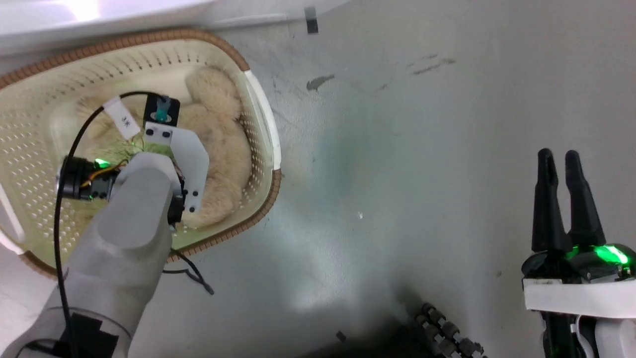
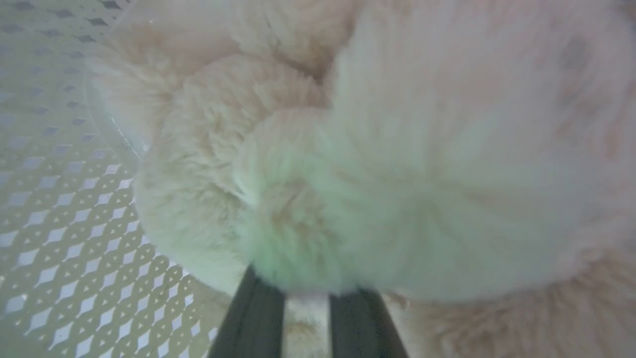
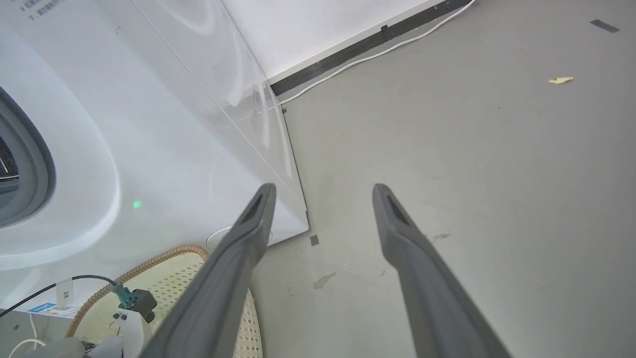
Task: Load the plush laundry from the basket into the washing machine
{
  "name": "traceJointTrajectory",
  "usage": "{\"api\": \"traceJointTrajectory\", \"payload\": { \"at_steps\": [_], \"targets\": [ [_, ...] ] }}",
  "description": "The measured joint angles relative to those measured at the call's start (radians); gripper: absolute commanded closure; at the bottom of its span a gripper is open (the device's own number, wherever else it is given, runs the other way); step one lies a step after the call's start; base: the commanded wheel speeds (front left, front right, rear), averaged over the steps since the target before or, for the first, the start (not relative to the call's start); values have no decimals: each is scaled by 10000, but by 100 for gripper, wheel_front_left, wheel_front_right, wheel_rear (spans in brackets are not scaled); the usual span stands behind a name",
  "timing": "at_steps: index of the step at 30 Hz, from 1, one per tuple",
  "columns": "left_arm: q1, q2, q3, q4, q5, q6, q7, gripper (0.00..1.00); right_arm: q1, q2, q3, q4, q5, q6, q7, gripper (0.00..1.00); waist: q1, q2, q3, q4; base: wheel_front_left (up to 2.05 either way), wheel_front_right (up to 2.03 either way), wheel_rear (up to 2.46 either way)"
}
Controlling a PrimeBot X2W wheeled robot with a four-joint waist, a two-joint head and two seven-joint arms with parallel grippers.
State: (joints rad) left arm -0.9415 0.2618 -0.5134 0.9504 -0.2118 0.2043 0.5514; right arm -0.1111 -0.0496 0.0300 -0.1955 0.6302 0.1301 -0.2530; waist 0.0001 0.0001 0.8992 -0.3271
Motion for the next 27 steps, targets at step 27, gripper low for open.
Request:
{"api": "traceJointTrajectory", "payload": {
  "at_steps": [27],
  "targets": [
    [3334, -1904, 1170, -917, -2894, -1371, -5016, 100, 1358, 2, -754, 1039, -1384, -2, -44, 0, -4, 0, -5773, 2668, 0, 0, 0]
  ]
}}
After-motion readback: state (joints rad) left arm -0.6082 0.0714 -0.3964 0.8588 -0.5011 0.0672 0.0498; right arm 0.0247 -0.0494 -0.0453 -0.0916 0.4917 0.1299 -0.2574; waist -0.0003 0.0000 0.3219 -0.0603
